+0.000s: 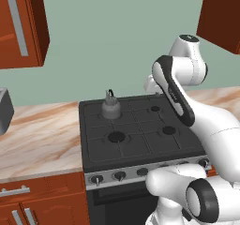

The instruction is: Lower the heat of the kettle.

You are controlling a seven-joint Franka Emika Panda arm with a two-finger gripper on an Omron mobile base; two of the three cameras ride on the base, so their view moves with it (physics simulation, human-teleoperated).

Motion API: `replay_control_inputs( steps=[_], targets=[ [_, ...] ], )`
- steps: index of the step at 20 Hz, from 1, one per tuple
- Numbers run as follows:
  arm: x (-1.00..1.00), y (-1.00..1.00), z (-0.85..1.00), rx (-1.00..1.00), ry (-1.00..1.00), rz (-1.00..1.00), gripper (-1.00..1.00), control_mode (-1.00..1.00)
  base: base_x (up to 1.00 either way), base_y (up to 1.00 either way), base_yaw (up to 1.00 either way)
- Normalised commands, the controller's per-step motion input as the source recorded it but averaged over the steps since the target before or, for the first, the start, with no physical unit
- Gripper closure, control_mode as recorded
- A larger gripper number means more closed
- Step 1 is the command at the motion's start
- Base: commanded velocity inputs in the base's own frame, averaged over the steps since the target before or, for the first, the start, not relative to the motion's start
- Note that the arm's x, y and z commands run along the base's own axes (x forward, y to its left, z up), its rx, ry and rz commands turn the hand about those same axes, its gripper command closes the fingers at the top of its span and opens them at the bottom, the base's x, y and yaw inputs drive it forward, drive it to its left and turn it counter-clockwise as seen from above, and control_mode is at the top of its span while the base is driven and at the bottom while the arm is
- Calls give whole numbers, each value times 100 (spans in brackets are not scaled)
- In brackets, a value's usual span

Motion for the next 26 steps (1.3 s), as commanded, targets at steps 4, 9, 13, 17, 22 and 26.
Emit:
replay_control_inputs(
  steps=[4, 9, 13, 17, 22, 26],
  targets=[
    [0, 0, 0, 0, 0, 0, -100, -100, 0, 0, 0],
    [0, -3, 0, 0, 0, 0, -100, 100, 0, -17, 0],
    [0, 0, 0, 0, 0, 0, -100, 100, 0, -25, 0],
    [0, 0, 0, 0, 0, 0, -100, 100, 0, -24, 0],
    [0, 0, 0, 0, 0, 0, -100, 100, 0, -45, 1],
    [0, 0, 0, 0, 0, 0, -100, 100, 0, -40, 0]
  ],
)
